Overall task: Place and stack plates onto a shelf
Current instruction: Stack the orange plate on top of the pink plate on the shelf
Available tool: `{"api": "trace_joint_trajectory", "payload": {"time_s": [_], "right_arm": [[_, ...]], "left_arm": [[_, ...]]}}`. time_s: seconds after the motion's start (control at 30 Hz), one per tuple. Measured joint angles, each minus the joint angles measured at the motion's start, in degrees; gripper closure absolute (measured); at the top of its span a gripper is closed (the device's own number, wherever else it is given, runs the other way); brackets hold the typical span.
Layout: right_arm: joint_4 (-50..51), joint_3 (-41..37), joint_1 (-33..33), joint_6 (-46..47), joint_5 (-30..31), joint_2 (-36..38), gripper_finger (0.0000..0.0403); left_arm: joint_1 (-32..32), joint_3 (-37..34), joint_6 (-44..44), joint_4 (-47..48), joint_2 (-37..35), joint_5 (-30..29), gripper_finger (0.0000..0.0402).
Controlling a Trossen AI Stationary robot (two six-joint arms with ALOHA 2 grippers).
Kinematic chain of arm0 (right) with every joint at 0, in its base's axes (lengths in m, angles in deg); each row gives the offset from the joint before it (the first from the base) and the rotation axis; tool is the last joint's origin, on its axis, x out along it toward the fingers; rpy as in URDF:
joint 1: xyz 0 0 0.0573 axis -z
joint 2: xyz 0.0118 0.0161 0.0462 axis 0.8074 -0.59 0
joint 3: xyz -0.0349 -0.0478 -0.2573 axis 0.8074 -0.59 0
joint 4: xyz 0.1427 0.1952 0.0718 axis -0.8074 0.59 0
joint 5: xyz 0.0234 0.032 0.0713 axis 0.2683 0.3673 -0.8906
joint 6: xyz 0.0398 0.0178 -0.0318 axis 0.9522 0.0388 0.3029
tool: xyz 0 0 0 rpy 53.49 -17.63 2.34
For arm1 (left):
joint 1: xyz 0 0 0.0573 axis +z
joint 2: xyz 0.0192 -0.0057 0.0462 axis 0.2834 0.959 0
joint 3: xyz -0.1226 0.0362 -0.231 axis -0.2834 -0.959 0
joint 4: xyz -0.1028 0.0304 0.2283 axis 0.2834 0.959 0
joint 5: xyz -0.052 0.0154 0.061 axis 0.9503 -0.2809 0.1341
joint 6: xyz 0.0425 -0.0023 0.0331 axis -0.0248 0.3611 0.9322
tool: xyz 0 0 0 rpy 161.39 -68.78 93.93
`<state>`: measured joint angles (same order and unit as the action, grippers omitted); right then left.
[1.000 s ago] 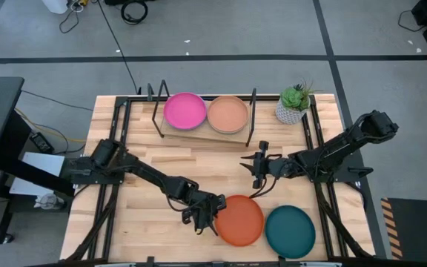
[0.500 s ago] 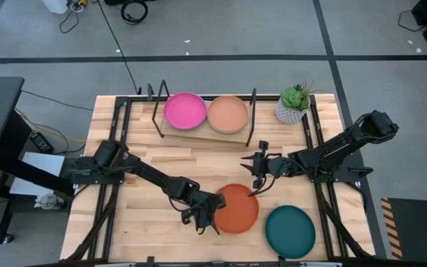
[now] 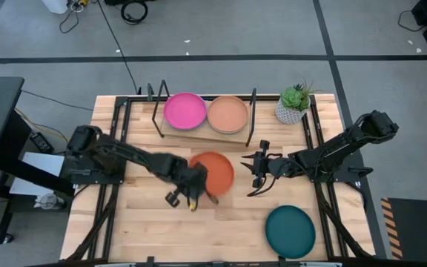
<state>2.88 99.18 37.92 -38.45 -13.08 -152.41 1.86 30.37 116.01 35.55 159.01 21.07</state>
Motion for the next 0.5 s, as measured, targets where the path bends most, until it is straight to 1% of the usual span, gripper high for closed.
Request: {"api": "trace_joint_trajectory", "payload": {"time_s": [0.1,0.23,0.33,0.5], "right_arm": [[-0.2,0.0,-0.6,-0.2,3.5,0.1,0.0293],[-0.4,0.0,-1.4,-0.3,6.8,0.2,0.0293],[0.0,0.0,-2.0,-0.3,7.0,0.2,0.0293],[-0.5,0.0,-2.5,-0.1,7.0,0.2,0.0293]], "left_arm": [[4.1,0.0,-3.2,4.8,-1.5,-0.9,0.0388],[8.9,0.0,-3.1,7.3,-4.1,-4.8,0.0388],[12.8,0.0,-3.0,8.7,-6.0,-7.7,0.0388],[20.7,0.0,-3.4,8.9,-8.6,-9.2,0.0388]]}}
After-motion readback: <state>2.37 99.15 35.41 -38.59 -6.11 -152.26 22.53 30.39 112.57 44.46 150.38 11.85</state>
